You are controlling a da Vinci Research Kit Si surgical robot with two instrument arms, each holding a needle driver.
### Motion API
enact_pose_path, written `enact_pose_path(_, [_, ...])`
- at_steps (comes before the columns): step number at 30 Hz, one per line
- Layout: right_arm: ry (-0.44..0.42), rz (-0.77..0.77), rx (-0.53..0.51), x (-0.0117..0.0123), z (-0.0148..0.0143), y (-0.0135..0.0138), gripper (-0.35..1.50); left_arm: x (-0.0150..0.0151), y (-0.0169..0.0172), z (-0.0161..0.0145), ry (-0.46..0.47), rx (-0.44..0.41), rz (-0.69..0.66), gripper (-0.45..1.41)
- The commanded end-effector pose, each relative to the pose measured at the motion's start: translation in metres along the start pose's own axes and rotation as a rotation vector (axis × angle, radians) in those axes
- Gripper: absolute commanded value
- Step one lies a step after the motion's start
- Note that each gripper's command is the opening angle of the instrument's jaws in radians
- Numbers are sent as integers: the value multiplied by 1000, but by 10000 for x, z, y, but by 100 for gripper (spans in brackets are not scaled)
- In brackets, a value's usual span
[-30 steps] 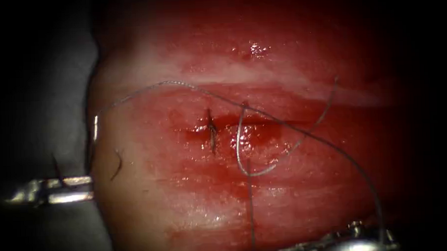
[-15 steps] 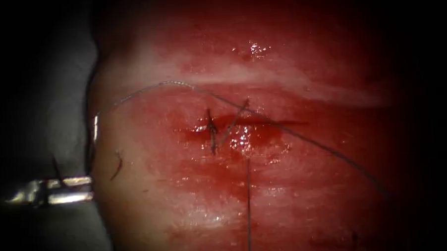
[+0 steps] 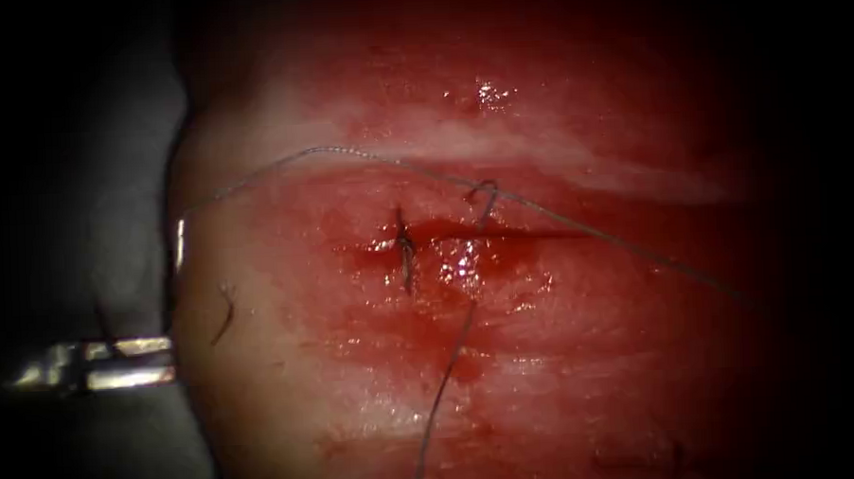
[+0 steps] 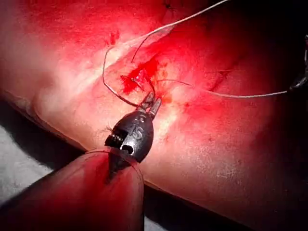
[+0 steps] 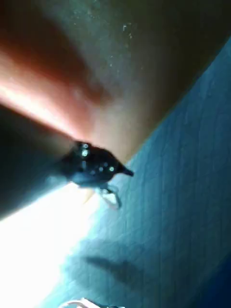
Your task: Wound Closure
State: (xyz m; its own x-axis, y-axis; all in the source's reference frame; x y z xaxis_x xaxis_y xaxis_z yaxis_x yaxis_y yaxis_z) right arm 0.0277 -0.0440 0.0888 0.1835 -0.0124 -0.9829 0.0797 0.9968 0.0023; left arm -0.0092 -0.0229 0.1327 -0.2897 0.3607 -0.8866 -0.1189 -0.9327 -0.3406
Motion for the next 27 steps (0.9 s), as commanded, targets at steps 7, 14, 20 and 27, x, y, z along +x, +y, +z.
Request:
enact_pose_path(7, [-38, 14, -23, -58, -27, 22, 101, 33, 34, -18, 142, -135, 23, -45])
enact_pose_path(14, [-123, 30, -117, -127, -36, 76, 93, 34, 41, -24, 232, -226, 49, -45])
enact_pose_path(20, [-142, 7, -174, -162, -23, 109, 93, 33, 40, -24, 238, -234, 58, -45])
enact_pose_path(27, [-159, -80, -222, -211, 28, 129, 91, 10, 24, -13, 215, -173, 38, -45])
